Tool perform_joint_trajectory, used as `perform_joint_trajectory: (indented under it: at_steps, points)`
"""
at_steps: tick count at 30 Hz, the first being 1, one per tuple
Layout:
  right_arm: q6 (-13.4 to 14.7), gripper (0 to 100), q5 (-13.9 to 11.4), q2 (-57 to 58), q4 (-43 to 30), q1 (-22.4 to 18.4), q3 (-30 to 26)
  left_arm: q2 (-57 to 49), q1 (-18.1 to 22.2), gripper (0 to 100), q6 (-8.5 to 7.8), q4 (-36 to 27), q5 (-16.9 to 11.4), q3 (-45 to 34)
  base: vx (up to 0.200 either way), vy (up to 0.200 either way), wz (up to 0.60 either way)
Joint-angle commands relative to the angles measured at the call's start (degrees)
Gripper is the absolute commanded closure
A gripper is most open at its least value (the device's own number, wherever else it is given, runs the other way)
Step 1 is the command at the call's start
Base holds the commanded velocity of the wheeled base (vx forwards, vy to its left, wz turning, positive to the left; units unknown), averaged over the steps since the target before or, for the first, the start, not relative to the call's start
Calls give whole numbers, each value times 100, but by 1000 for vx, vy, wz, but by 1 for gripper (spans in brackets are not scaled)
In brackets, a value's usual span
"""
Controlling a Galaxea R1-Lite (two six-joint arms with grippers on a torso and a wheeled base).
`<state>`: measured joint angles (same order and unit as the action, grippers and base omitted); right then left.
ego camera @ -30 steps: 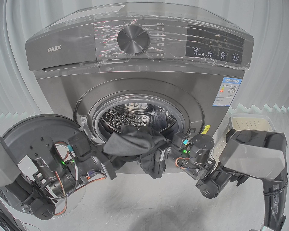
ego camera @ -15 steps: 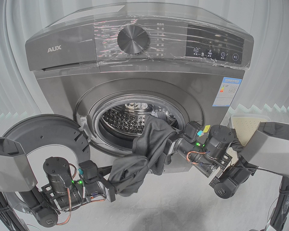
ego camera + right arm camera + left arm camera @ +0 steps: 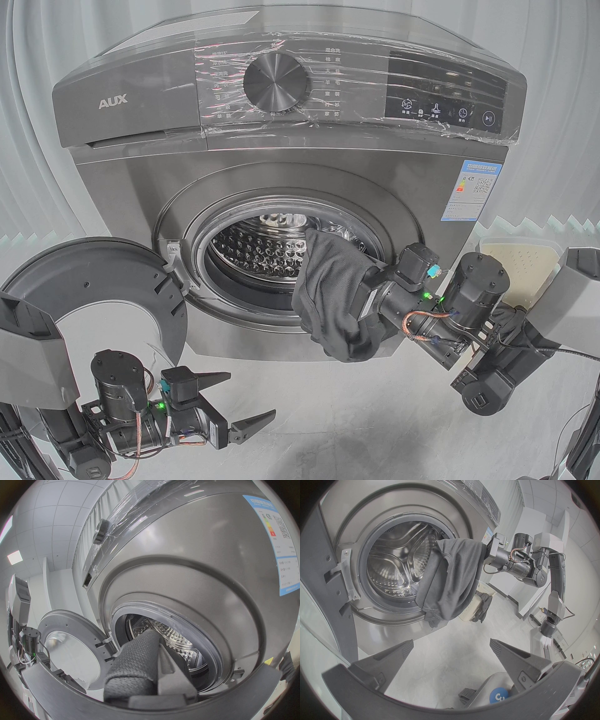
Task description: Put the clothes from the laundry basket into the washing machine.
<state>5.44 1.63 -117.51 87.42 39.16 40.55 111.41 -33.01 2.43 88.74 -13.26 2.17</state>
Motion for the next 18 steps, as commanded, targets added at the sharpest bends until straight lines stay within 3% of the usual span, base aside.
perform_joint_trajectory:
  at_steps: [1,18]
  points:
    - [1,100,-5,79,3,101,-20,74,-3,0,47,3,8,398,0,0,0]
    - [36,100,12,79,-6,488,-20,1234,-3,0,56,12,-54,2103,0,0,0]
